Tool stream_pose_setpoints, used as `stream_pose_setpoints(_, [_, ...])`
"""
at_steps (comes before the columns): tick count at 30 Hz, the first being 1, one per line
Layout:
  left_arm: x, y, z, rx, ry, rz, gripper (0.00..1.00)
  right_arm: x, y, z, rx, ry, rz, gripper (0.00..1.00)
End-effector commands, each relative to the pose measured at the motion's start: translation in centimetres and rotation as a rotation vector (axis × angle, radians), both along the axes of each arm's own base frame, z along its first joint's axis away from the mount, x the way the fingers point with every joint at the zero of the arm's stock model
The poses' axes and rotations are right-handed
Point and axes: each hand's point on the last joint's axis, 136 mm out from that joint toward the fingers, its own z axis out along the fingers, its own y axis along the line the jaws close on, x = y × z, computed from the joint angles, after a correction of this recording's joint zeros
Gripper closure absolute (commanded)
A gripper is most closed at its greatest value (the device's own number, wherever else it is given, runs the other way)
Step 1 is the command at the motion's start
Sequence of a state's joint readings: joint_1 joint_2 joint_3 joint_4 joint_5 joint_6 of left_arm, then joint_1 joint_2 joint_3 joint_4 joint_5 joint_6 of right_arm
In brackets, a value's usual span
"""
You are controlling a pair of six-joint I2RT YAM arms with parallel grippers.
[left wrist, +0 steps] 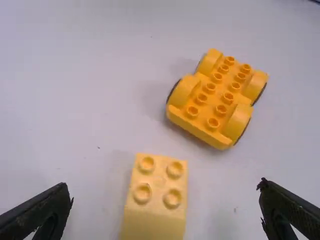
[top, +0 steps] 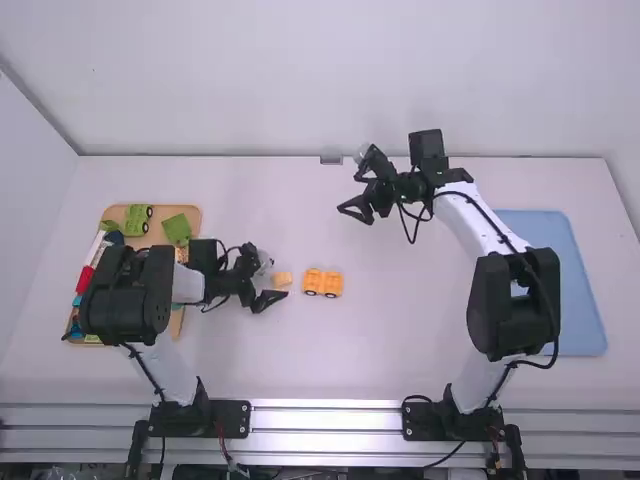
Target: Assemble lego blocks to make yellow taxi
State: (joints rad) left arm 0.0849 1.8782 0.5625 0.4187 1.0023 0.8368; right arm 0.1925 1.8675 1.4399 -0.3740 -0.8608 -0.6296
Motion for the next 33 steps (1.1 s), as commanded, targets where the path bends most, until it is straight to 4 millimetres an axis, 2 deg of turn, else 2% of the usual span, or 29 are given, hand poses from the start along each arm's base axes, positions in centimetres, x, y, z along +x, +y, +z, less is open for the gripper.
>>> stream_pose_setpoints(1, [0.0,-0.4,0.3,0.012,-0.087,-0.063,0.01,-0.1,-0.1,2.2,0.012,-0.047,0.003,0.01])
stream_pose_setpoints(7, [1.1,-0.5,-0.4,0.004,-0.062,-0.090,0.01,-0.3,0.0,2.1,0.011,-0.036,0.006,0.01])
stream_pose_setpoints(11, [0.4,-1.0,-0.7,-0.009,-0.108,-0.174,0.10,-0.4,0.0,2.0,0.008,-0.030,0.007,0.01])
stream_pose_setpoints(14, [0.4,-0.8,-1.0,0.008,-0.096,-0.166,0.12,-0.3,-0.1,2.0,0.007,-0.033,0.004,0.01])
stream_pose_setpoints(19, [0.4,-0.6,-1.4,0.029,-0.111,-0.153,0.30,-0.3,-0.1,2.1,0.006,-0.048,0.013,0.02])
stream_pose_setpoints(26, [0.2,0.0,-2.7,0.097,-0.080,-0.126,0.30,-0.3,-0.1,2.0,0.004,-0.048,0.015,0.01])
stream_pose_setpoints(33, [0.5,-0.3,-2.1,0.071,-0.094,-0.137,0.46,-0.6,0.4,2.0,0.004,-0.047,0.026,0.01])
